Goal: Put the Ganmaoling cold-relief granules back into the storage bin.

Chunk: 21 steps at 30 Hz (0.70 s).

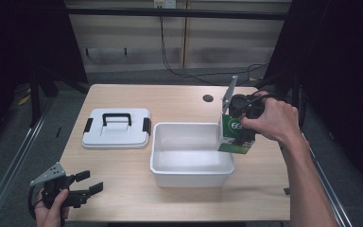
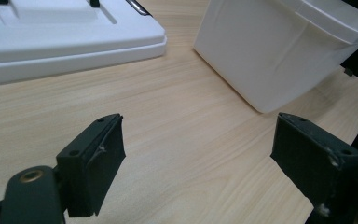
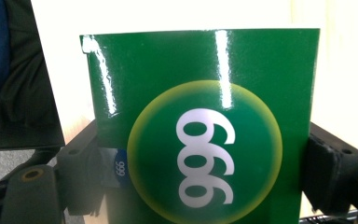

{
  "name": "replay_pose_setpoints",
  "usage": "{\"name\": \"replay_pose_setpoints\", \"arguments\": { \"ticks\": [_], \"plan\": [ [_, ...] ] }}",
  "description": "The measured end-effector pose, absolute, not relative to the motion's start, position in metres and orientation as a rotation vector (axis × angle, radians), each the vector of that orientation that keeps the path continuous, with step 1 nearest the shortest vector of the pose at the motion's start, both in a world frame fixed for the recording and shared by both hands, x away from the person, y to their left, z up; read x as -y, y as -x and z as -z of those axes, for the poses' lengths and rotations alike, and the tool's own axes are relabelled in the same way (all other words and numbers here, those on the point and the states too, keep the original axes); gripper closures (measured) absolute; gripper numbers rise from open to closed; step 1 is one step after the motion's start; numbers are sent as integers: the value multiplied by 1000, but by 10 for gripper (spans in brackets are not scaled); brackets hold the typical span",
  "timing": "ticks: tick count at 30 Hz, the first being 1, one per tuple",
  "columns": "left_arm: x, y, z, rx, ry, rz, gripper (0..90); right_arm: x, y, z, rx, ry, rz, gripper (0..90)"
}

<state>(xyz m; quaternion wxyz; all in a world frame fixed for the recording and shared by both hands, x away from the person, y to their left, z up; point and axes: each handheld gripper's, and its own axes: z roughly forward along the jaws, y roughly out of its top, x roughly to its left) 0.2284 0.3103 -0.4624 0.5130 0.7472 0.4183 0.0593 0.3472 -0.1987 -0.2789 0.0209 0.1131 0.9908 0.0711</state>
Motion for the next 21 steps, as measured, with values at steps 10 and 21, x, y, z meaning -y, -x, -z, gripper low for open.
{"name": "replay_pose_setpoints", "arguments": {
  "ticks": [10, 21],
  "plan": [
    [-311, -229, 463, -1007, -1798, -142, 167, 189, -352, 285, -3089, -317, -233, 160],
    [-311, -228, 463, -1005, -1799, -141, 167, 165, -357, 288, -3113, -263, -237, 159]
  ]
}}
